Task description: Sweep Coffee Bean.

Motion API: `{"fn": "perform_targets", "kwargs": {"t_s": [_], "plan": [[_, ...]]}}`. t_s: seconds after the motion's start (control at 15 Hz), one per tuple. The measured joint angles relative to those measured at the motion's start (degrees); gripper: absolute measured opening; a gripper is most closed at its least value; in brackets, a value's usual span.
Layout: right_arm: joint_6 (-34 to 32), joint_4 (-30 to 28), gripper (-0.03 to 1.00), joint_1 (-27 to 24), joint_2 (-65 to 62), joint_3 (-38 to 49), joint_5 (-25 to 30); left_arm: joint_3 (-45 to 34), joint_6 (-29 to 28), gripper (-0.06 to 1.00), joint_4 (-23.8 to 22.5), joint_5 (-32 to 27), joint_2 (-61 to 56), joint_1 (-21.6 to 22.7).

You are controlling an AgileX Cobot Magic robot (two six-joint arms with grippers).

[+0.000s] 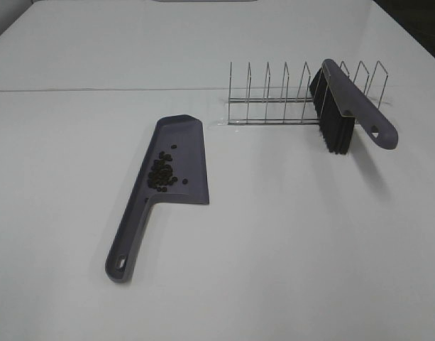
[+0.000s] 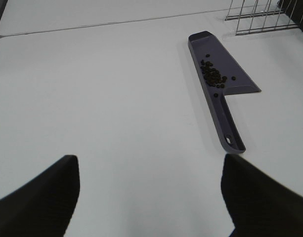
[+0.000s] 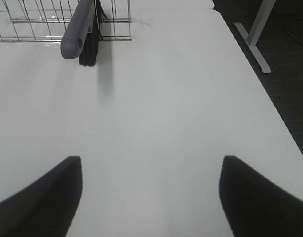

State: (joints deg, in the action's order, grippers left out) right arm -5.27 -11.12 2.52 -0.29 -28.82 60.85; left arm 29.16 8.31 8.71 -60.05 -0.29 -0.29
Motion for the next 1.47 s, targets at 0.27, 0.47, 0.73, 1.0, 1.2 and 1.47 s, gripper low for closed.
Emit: {"fn": "perform_targets", "kwargs": {"t_s": [0.27,0.47,0.73,1.0,1.2,1.47], "plan": [[0.0,0.0,0.75,0.0,0.0,0.0,0.0,0.0,0.0,0.75,0.0,0.0,0.0,0.06],[0.0,0.0,0.75,0.0,0.0,0.0,0.0,0.0,0.0,0.75,0.0,0.0,0.0,0.11],[0.92,2.92,0.75,0.0,0.0,0.0,0.0,0.0,0.0,0.75,0.0,0.0,0.0,0.11],[3.5,5.5,0.75,0.0,0.0,0.0,0.0,0.0,0.0,0.75,0.0,0.0,0.0,0.11],[3.67,5.56,0.75,0.0,0.0,0.0,0.0,0.0,0.0,0.74,0.0,0.0,0.0,0.11],[4.01,5.56,0.75,0.0,0.0,0.0,0.0,0.0,0.0,0.74,0.0,0.0,0.0,0.11]]}}
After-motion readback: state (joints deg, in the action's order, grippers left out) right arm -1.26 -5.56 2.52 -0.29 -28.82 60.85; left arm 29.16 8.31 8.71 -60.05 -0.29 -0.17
